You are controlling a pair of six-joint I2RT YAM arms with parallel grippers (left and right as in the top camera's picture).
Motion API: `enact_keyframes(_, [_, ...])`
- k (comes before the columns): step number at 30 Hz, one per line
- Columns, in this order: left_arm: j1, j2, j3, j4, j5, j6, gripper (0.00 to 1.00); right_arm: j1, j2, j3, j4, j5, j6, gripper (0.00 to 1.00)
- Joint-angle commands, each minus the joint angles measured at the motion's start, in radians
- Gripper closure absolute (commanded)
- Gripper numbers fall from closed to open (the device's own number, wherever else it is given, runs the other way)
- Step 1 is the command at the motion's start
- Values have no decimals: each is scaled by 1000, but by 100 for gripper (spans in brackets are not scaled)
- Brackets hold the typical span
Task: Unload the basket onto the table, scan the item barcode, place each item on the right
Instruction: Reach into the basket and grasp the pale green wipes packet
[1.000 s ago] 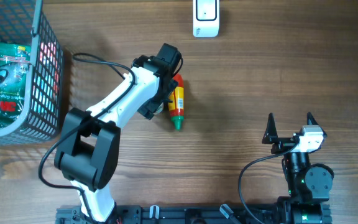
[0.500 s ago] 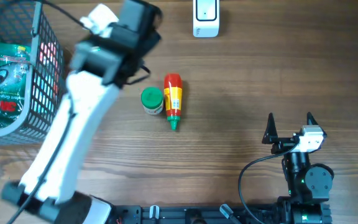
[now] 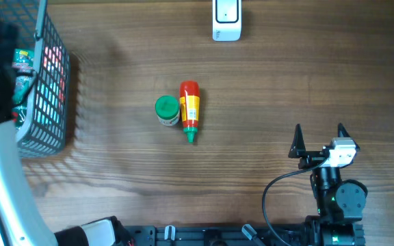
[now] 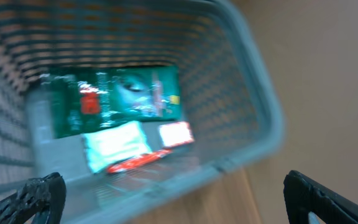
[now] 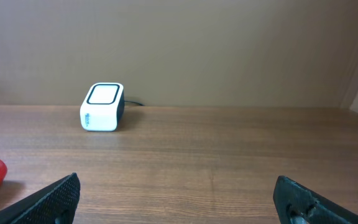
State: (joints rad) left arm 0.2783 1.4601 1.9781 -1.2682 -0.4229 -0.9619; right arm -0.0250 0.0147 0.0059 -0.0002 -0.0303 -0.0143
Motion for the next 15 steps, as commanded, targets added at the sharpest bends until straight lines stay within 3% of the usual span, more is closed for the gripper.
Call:
enact_keyframes(1, [173, 66, 16, -39, 187, 12, 0, 6, -5, 0, 2, -16, -11, 0])
enact_keyframes(7, [340, 222, 15, -162, 376, 12, 0, 6, -5, 0, 2, -16, -12, 0])
enact_keyframes(10, [359, 303, 13, -217, 385, 11, 0, 6, -5, 0, 2, -16, -12, 0])
enact_keyframes(15, [357, 387, -43, -172, 382, 13, 0, 6, -5, 0, 2, -16, -12, 0])
